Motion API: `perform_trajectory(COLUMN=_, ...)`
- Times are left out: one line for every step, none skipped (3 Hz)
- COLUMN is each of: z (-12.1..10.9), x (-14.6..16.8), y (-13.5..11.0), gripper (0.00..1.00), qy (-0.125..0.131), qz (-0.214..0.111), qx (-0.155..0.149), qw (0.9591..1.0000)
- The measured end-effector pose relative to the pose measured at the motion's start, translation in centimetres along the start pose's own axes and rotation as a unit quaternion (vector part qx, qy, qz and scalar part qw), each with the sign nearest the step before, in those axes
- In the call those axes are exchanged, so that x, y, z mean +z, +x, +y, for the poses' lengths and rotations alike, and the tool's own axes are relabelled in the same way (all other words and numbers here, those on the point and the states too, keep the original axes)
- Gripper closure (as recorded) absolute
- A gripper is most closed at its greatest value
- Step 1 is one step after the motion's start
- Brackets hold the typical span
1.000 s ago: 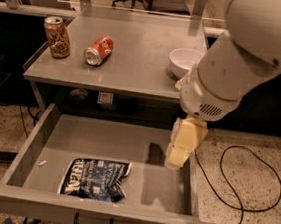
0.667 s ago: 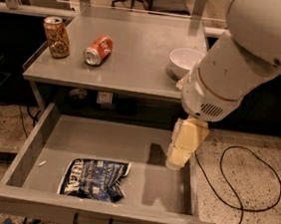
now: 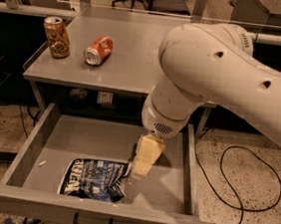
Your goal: Pick blue chip bag from top drawer and place on counter
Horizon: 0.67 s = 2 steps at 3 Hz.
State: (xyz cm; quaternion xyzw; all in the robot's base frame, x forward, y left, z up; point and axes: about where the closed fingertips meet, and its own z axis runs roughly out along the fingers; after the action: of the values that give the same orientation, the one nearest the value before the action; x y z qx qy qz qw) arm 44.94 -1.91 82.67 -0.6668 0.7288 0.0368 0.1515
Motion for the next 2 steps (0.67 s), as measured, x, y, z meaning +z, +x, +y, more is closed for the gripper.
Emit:
perform_trajectory(z=0.0, x=0.1, y=0.0, gripper=0.00, qy=-0.001, qz=-0.001, qx=0.000, qw=1.0000)
perform_trajectory(z=0.7, x=2.8, y=-1.3, gripper=0.00, qy=-0.011, qz=-0.010, qx=-0.004, qw=0.9999)
